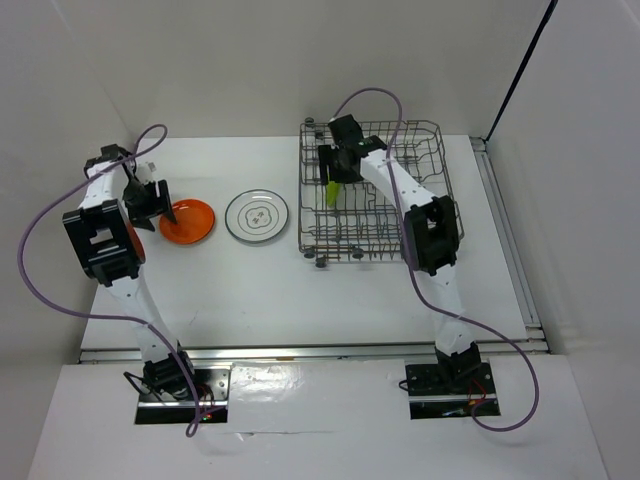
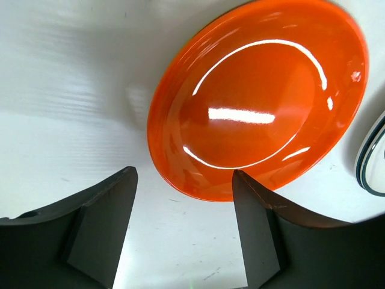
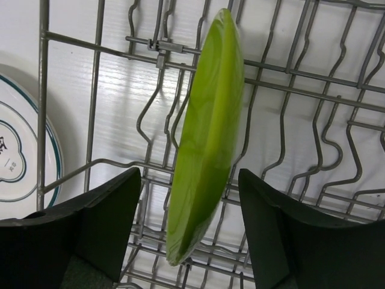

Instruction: Unload the plates from the dish rack

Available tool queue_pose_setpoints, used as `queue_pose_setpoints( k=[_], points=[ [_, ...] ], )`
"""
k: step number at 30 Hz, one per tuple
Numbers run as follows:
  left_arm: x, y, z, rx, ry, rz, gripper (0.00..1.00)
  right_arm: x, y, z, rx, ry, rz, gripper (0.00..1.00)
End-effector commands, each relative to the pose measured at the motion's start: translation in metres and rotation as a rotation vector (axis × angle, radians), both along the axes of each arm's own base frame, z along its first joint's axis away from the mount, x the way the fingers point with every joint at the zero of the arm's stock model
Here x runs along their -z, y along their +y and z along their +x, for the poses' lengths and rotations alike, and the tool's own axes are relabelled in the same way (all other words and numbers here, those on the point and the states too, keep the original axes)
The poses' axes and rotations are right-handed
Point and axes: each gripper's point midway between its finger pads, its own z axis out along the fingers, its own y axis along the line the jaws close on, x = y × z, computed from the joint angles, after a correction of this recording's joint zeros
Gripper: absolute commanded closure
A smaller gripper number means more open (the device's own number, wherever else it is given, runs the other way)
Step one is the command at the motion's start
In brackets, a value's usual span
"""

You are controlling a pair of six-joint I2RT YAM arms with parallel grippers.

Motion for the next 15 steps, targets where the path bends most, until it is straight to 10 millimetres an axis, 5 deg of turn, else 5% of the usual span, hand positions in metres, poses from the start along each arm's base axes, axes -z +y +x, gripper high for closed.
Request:
queue_pose_setpoints(
  k=[1, 3, 4, 9, 11, 15],
  points=[
    [-0.015, 0.007, 0.007, 0.067, -0.005, 0.110, 0.22, -0.004, 0.014, 0.003, -0.008, -0.032, 0.022, 0.28],
    [-0.015, 0.008, 0.011, 0.067, -0.017, 0.115, 0.21, 0.000, 0.015, 0.005, -0.008, -0.033, 0.023, 0.35],
    [-0.022, 0.009, 0.014, 0.054, -0.042, 0.123, 0.20, 0.001, 0.016, 0.007, -0.008, -0.036, 0.024, 0.49],
    [-0.065, 0.004, 0.030, 0.056, -0.178, 0.142, 0.19, -0.040, 0.014, 0.016, 0.045, -0.140, 0.004, 0.88],
    [-0.079, -0.002, 0.034, 0.058, -0.222, 0.116, 0.19, -0.070, 0.011, 0.016, 0.062, -0.207, -0.006, 1.00],
    [-0.117, -0.021, 0.049, 0.135, -0.384, 0.110, 0.19, -0.143, 0.001, 0.017, 0.111, -0.379, -0.030, 1.00]
  ],
)
